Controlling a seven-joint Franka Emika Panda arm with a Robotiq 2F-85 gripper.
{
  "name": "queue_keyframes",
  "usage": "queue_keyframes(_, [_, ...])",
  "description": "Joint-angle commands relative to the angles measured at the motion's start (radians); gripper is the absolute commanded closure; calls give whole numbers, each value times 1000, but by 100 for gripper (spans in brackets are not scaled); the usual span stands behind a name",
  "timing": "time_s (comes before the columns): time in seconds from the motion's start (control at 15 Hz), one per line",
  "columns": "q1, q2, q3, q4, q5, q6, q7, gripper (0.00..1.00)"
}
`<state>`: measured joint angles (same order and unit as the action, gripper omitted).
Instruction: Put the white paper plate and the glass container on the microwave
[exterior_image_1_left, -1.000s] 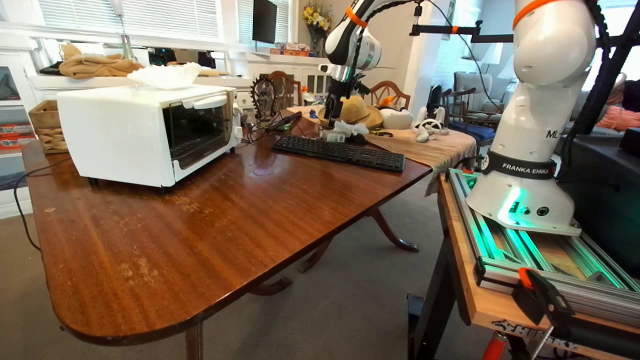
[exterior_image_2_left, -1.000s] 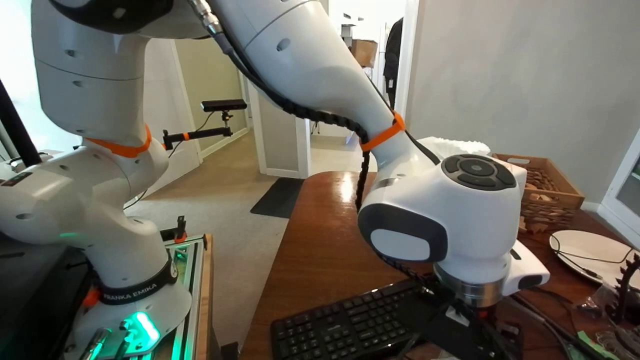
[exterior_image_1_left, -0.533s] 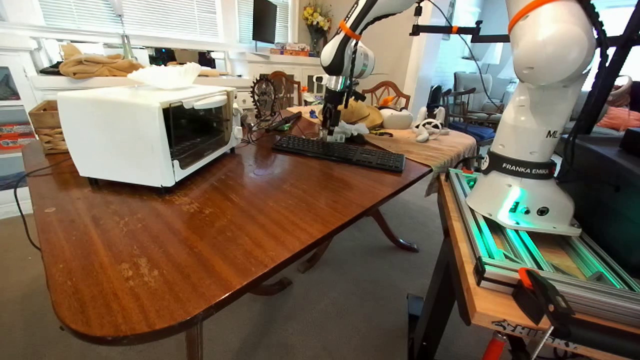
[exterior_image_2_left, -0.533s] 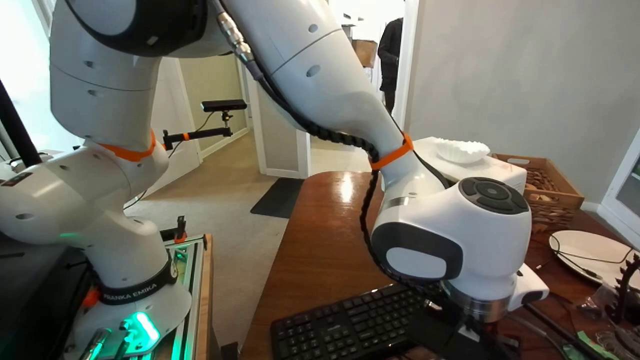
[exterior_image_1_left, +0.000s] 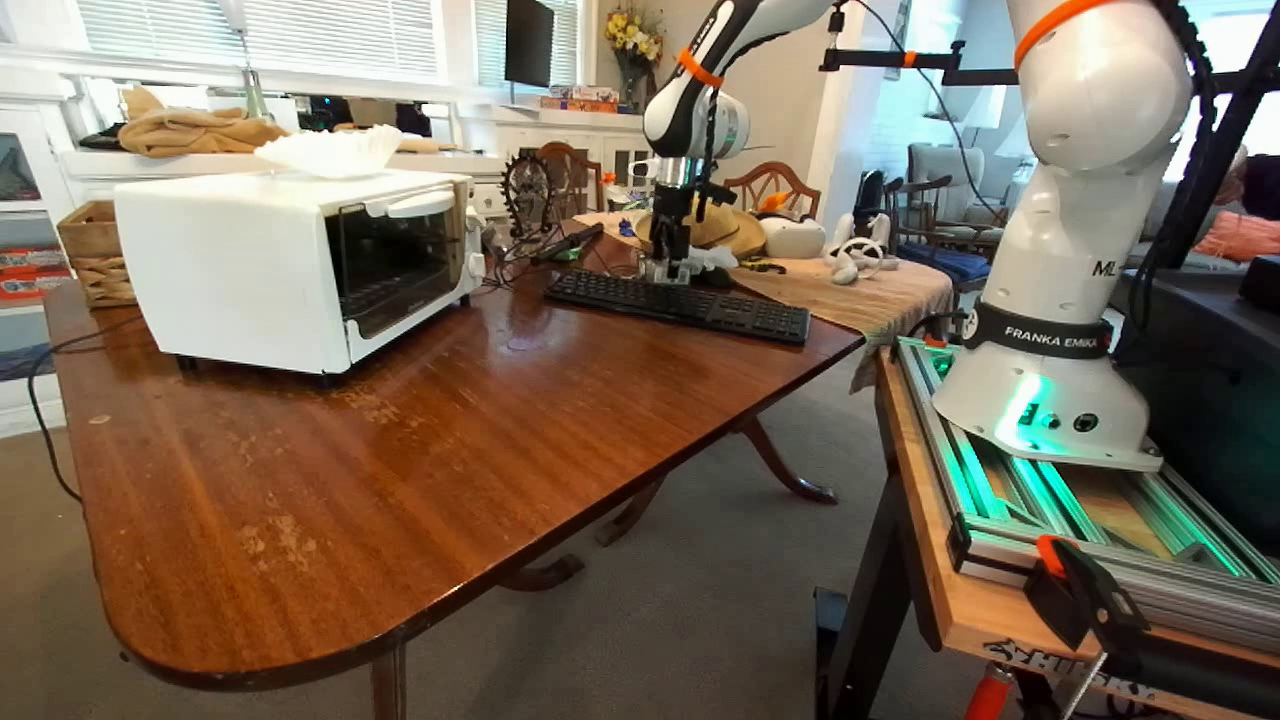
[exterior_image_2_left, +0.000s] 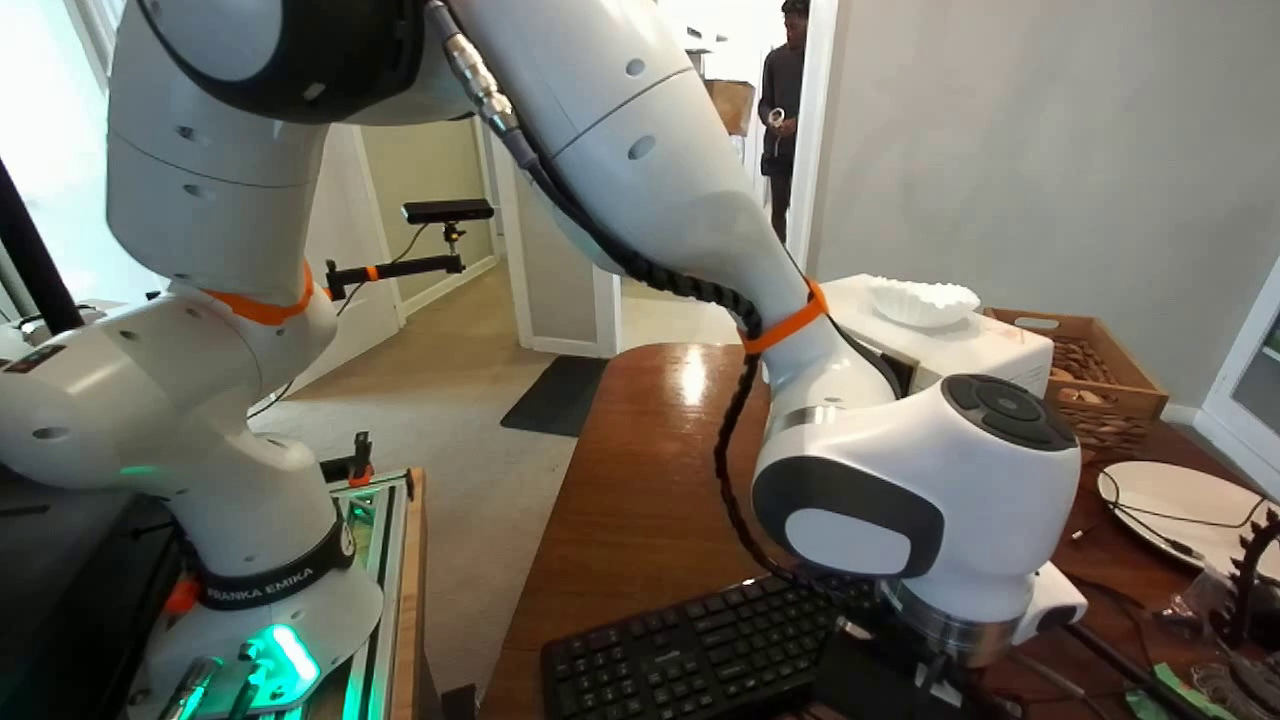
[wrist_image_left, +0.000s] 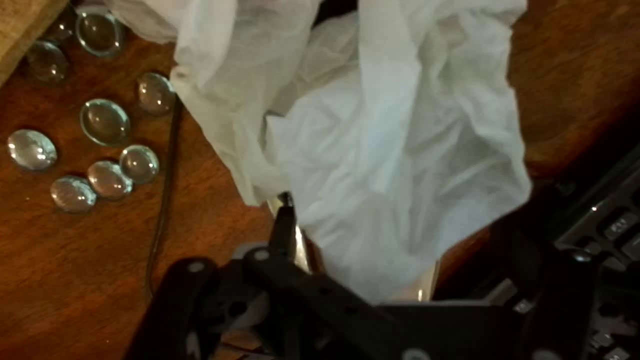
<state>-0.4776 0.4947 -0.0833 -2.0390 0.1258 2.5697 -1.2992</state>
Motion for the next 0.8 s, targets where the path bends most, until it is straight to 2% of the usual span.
queue_keyframes(0.0, [5, 10, -28, 30, -30, -36, 13, 4])
queue_keyframes(0.07, [7, 10, -33, 33, -32, -35, 16, 19])
queue_keyframes(0.13, [7, 11, -35, 37, -33, -32, 16, 29])
queue_keyframes(0.27, [10, 11, -38, 42, -34, -29, 18, 40])
queue_keyframes(0.53, [17, 14, -35, 46, -43, -30, 19, 73])
queue_keyframes(0.6, [17, 11, -33, 44, -42, -29, 17, 76])
queue_keyframes(0.73, [11, 2, -24, 37, -29, -17, 8, 76])
